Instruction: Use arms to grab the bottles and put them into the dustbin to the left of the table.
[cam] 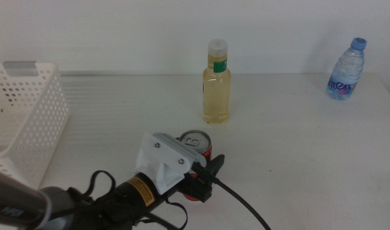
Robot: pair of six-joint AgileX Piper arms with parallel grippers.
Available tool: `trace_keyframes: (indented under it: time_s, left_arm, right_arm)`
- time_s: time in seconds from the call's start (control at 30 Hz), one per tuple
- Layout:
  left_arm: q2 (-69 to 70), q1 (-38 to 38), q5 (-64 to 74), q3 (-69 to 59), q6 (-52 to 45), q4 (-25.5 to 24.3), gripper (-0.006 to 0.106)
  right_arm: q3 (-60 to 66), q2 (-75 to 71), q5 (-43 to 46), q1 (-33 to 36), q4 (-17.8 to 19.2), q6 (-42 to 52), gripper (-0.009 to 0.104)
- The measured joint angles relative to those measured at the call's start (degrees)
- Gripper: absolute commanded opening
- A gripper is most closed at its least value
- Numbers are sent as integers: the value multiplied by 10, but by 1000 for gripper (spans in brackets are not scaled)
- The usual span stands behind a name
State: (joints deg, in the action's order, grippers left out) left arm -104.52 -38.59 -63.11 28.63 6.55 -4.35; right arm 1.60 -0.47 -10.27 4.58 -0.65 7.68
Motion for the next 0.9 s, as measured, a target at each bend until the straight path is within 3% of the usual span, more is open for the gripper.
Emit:
trace_keyframes:
  time_s: [0.4, 0.53, 0.67, 0.9]
  left_arm:
    - [-77, 0, -19, 15, 2, -10, 90]
    - [-78, 0, -20, 17, 2, -4, 84]
    - [-78, 0, -20, 17, 0, 28, 66]
    - [-78, 0, -20, 17, 2, 38, 19]
  right_arm:
    - [0, 0, 0, 0, 0, 0, 79]
    - [0, 0, 0, 0, 0, 0, 79]
    - [0, 0, 0, 0, 0, 0, 79]
    - [0, 0, 0, 0, 0, 0, 79]
